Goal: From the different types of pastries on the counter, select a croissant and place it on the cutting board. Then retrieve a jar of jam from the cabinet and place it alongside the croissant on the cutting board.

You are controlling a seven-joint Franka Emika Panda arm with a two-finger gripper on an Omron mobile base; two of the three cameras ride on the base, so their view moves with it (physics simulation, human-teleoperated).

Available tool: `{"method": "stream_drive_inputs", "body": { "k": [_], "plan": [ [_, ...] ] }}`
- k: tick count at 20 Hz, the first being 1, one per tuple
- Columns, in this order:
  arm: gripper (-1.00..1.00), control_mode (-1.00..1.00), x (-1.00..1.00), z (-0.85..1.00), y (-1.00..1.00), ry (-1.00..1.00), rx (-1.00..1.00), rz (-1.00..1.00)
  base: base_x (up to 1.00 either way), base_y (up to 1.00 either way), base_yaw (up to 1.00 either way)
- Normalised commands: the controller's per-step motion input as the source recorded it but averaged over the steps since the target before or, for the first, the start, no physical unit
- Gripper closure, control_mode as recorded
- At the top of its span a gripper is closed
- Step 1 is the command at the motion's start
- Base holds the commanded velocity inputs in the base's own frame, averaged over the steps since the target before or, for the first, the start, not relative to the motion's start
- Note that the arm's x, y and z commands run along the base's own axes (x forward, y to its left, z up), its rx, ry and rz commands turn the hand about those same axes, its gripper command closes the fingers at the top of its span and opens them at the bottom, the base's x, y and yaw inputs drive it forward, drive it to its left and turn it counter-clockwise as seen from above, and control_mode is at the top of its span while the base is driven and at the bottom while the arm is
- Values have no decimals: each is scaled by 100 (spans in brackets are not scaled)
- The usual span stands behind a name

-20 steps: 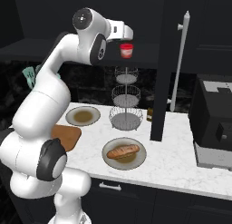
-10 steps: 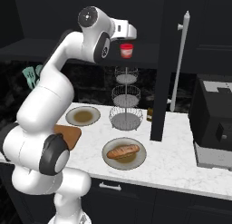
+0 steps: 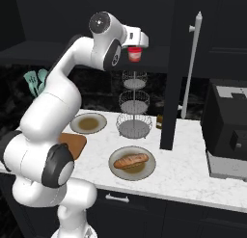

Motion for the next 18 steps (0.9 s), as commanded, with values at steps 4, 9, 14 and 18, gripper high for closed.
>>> {"method": "stream_drive_inputs", "body": {
  "k": [4, 9, 14, 18],
  "plan": [
    [-100, -100, 0, -42, 0, 0, 5, 2, 0, 0, 0],
    [-100, -100, 25, -10, 0, 0, 1, 3, 0, 0, 0],
    [-100, -100, 29, 0, -1, 0, 0, 2, 0, 0, 0],
    [-100, -100, 18, 0, -7, 0, 2, 0, 0, 0, 0]
  ]
}}
